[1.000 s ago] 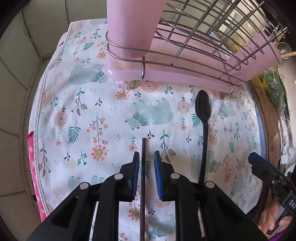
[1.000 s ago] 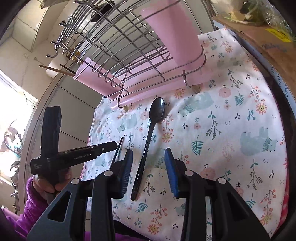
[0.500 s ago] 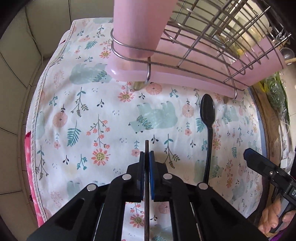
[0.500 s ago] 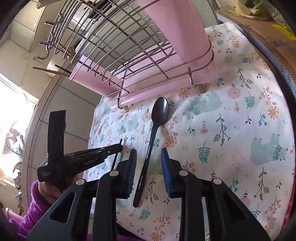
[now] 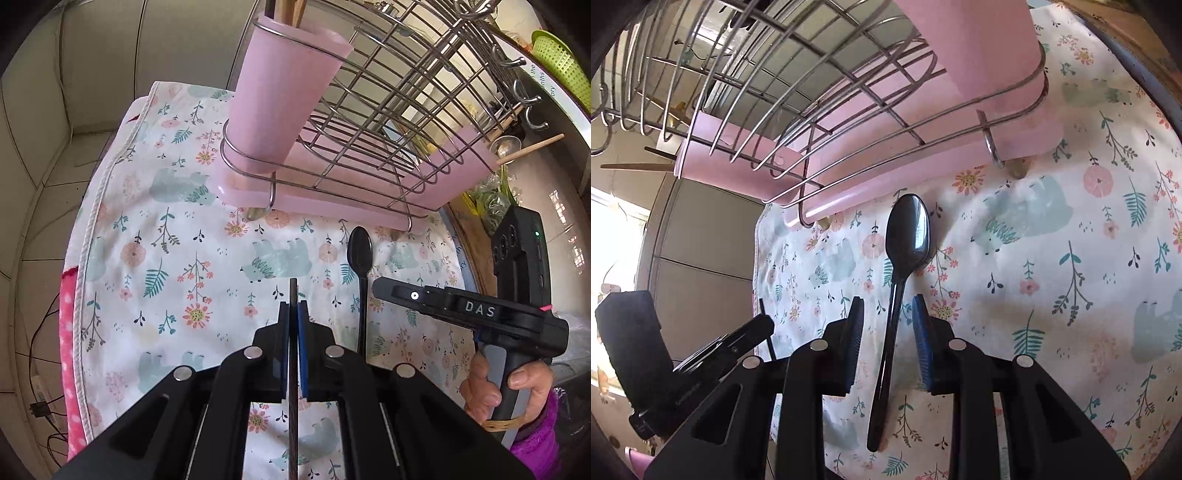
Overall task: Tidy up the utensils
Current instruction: 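Close the right tool on the black spoon's handle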
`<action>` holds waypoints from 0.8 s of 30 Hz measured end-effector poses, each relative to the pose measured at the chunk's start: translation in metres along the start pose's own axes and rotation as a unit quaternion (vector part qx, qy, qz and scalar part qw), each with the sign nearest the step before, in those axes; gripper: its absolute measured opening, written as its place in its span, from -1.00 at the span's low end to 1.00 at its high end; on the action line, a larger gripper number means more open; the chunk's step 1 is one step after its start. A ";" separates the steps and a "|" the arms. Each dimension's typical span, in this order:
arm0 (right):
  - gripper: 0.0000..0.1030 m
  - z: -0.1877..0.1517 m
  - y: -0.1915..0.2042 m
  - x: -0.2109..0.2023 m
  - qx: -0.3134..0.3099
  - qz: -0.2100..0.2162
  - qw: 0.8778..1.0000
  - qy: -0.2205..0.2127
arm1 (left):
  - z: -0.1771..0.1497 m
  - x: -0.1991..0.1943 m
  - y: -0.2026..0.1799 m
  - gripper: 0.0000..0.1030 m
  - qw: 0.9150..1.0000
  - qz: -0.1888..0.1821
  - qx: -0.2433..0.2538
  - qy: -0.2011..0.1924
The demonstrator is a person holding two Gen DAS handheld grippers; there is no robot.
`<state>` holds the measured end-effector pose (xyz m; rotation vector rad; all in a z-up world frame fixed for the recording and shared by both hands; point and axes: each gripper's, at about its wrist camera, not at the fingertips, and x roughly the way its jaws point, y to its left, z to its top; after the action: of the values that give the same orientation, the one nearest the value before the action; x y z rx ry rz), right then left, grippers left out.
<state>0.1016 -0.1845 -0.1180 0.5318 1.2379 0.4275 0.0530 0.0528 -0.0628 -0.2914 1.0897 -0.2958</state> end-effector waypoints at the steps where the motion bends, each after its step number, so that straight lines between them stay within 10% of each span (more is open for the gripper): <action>1: -0.47 0.002 0.001 0.003 0.002 -0.002 1.000 0.001 | 0.001 -0.001 0.001 -0.93 1.000 -0.001 0.000 0.000; 18: -0.48 0.010 0.002 0.043 0.011 0.016 1.000 0.007 | -0.001 0.007 0.002 -0.93 1.000 -0.007 -0.009 -0.006; 24: -0.88 0.003 -0.008 0.039 0.009 0.034 0.999 -0.013 | -0.001 0.004 0.002 -0.93 1.000 -0.009 -0.015 -0.019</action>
<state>0.1158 -0.1689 -0.1526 0.5951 1.2016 0.4656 0.0535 0.0532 -0.0675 -0.3316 1.0554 -0.2895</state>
